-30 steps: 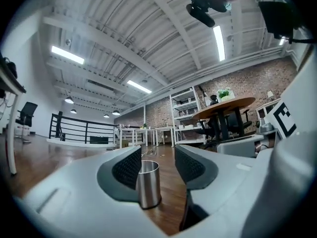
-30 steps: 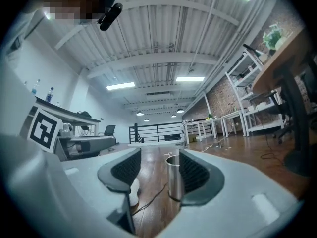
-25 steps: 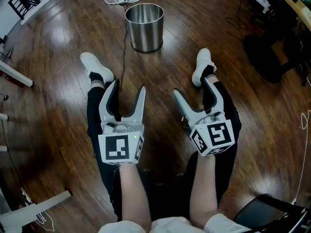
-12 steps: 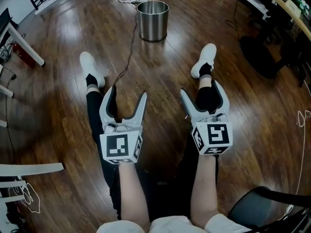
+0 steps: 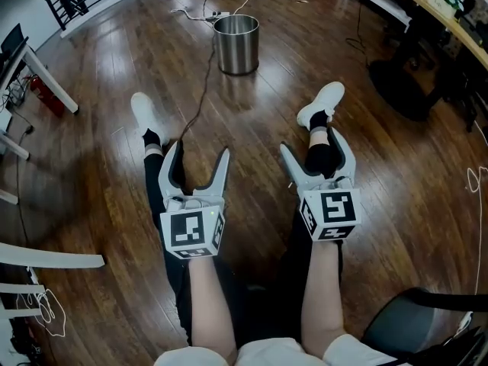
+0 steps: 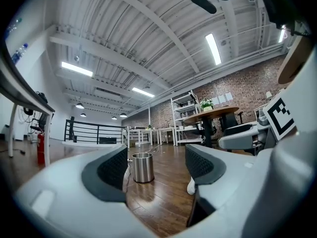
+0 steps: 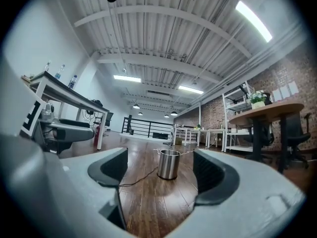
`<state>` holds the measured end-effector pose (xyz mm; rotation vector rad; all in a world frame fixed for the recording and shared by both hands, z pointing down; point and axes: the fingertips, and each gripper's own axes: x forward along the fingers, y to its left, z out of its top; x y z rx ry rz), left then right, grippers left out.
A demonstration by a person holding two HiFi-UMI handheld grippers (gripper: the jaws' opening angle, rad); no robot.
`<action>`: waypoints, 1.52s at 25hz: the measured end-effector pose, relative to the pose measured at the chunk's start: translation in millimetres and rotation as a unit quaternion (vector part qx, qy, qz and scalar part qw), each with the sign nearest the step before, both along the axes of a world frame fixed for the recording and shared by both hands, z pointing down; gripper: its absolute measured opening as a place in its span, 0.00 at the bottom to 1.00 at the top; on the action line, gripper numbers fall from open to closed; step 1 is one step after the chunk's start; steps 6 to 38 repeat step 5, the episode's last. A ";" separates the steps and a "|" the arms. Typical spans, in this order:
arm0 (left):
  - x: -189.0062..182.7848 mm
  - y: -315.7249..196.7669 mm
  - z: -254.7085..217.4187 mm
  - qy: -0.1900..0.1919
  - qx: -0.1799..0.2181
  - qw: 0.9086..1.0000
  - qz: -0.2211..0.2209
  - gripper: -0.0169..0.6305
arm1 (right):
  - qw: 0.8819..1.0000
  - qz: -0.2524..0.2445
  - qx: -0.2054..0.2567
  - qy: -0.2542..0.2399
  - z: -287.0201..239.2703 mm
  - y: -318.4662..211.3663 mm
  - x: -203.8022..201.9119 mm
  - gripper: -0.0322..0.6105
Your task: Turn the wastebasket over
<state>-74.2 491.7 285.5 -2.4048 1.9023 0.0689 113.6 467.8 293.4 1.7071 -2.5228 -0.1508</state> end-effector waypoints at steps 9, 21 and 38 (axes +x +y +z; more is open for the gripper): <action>3.9 2.3 -3.4 -0.002 -0.001 1.000 0.000 0.61 | 1.000 0.006 0.003 -0.004 -9.2 3.0 10.5 0.66; 3.9 2.3 -3.4 -0.002 -0.001 1.000 0.000 0.61 | 1.000 0.006 0.003 -0.004 -9.2 3.0 10.5 0.66; 3.9 2.3 -3.4 -0.002 -0.001 1.000 0.000 0.61 | 1.000 0.006 0.003 -0.004 -9.2 3.0 10.5 0.66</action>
